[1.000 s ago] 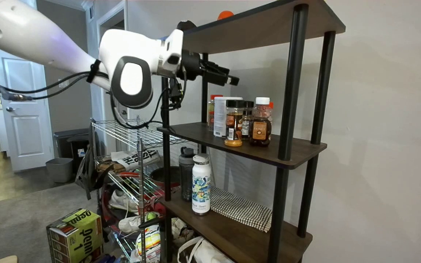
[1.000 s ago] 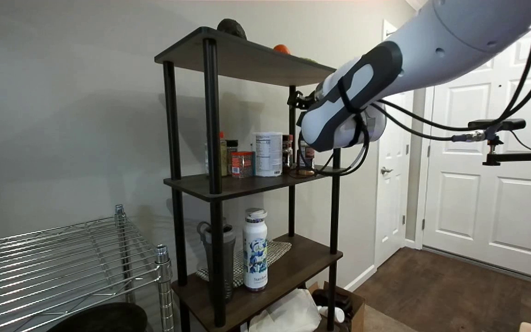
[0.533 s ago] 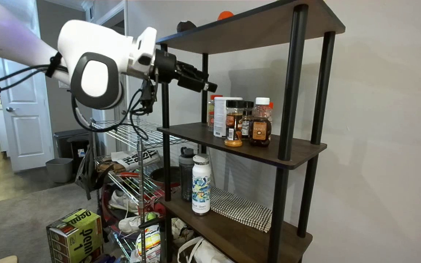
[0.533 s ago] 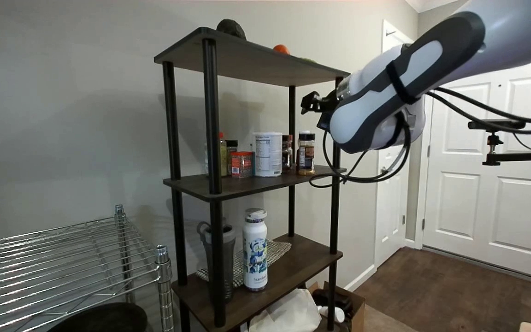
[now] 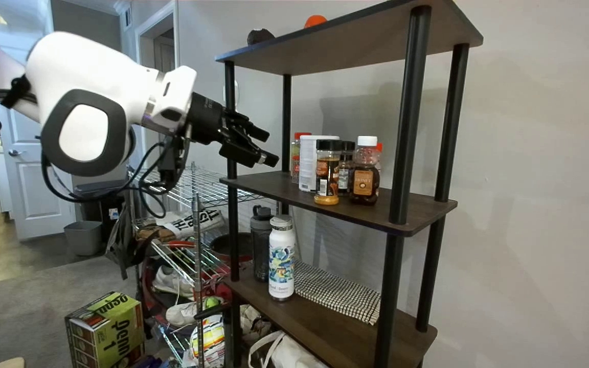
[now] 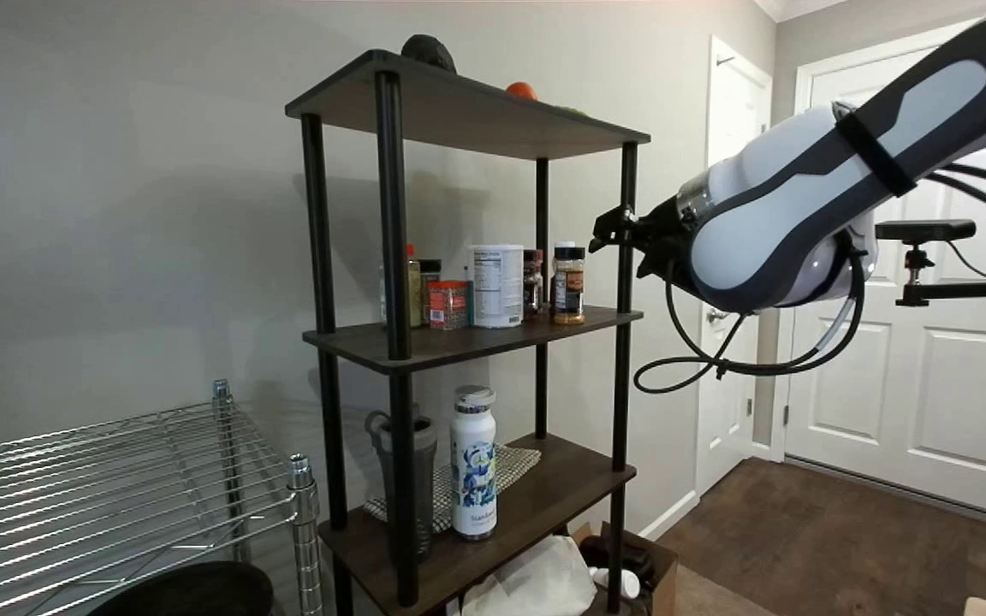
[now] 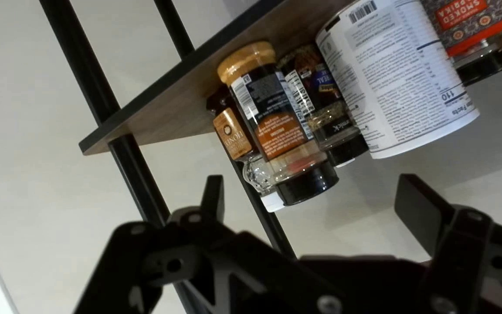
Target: Change the position of one spice bottle
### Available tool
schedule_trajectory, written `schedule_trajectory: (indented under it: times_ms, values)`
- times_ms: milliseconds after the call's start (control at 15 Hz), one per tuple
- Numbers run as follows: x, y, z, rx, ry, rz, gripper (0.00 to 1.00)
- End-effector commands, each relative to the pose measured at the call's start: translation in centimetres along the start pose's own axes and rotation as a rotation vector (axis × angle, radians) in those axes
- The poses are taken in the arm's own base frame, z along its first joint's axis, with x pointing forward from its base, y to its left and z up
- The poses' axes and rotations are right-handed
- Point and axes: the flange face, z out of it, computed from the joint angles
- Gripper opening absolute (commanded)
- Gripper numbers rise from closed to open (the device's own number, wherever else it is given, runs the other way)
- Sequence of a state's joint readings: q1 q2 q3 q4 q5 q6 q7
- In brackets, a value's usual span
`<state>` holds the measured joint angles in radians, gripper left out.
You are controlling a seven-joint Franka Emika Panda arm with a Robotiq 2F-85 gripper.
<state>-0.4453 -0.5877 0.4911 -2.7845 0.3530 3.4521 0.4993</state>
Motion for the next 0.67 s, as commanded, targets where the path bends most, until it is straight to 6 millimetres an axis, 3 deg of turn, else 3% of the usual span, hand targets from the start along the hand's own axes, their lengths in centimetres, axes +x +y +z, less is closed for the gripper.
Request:
schedule_trajectory:
  times_ms: [0,600]
  values:
    - [0.4,0.8,0.4,0.032,-0.035,0.032,1.00]
    - [0.2,2.9,2.3,0.072,-0.141,0.105,1.00]
